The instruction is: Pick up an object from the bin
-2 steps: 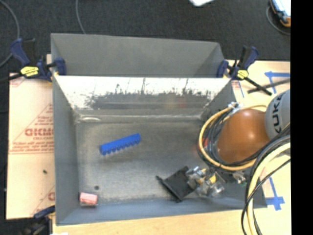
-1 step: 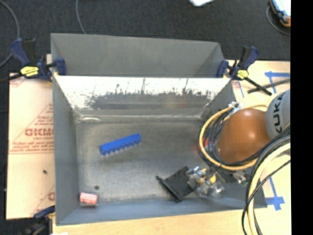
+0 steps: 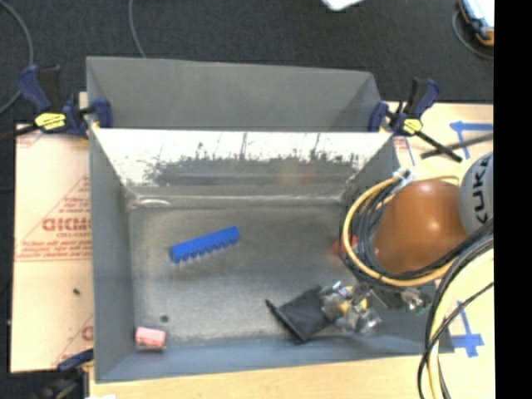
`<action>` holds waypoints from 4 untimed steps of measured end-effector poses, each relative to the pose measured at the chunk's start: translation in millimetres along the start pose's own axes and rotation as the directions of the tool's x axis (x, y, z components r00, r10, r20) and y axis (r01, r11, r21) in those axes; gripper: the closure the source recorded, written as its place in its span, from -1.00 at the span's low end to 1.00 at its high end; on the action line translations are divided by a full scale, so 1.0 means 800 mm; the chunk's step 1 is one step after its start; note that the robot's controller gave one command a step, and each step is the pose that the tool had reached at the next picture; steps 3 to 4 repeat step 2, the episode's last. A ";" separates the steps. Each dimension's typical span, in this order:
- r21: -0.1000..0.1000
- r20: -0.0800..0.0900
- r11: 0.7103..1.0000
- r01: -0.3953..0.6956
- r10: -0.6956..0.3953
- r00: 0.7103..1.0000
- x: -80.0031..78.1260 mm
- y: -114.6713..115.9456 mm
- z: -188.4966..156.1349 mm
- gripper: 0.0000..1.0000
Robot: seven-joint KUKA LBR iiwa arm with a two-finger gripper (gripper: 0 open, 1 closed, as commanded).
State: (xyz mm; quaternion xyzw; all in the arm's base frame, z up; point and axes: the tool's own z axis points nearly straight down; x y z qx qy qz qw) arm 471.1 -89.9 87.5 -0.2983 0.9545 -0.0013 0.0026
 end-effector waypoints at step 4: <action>0.007 0.007 1.000 -0.002 0.002 1.000 -0.002 -0.002 -0.053 1.00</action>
Offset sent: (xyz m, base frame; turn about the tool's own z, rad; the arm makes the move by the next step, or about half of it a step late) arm 0.0000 0.0002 0.0577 0.0000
